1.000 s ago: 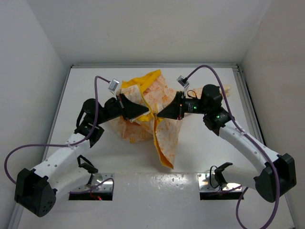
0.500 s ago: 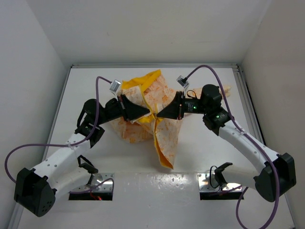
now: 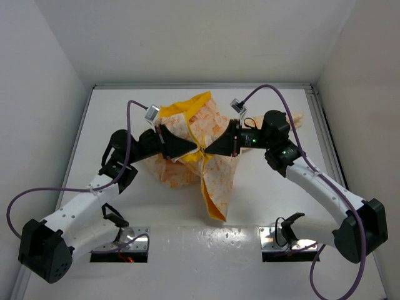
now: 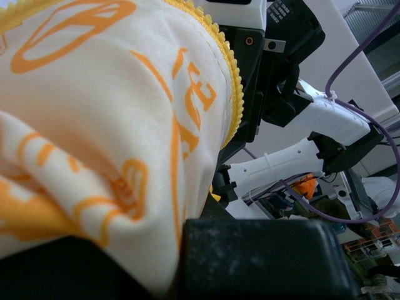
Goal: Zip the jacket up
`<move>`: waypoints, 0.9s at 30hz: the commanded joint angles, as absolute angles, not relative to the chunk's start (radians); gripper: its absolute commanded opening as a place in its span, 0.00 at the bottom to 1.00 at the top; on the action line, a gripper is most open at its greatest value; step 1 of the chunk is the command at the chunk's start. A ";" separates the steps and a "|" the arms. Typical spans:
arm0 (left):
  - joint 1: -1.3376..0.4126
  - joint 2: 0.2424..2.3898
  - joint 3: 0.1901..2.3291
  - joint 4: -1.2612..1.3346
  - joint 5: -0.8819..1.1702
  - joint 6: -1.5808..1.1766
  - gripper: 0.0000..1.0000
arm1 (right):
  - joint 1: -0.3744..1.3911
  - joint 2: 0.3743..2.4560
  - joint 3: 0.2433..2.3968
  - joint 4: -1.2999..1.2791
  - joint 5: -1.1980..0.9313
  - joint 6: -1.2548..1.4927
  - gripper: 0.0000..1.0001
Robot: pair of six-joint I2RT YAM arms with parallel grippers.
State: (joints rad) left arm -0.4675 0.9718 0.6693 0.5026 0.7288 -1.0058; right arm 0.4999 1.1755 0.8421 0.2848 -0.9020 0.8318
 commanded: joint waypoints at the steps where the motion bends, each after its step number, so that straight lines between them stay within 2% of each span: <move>1: -0.485 0.968 0.680 0.566 0.761 -0.991 0.00 | 0.509 1.175 0.894 0.362 -0.917 0.830 0.00; 12: -0.503 0.968 0.650 0.609 0.857 -0.991 0.00 | 0.506 1.177 0.899 0.388 -0.913 0.811 0.00; 27: -0.512 0.959 0.621 0.512 0.887 -0.890 0.00 | 0.514 1.189 0.939 0.419 -0.928 0.821 0.00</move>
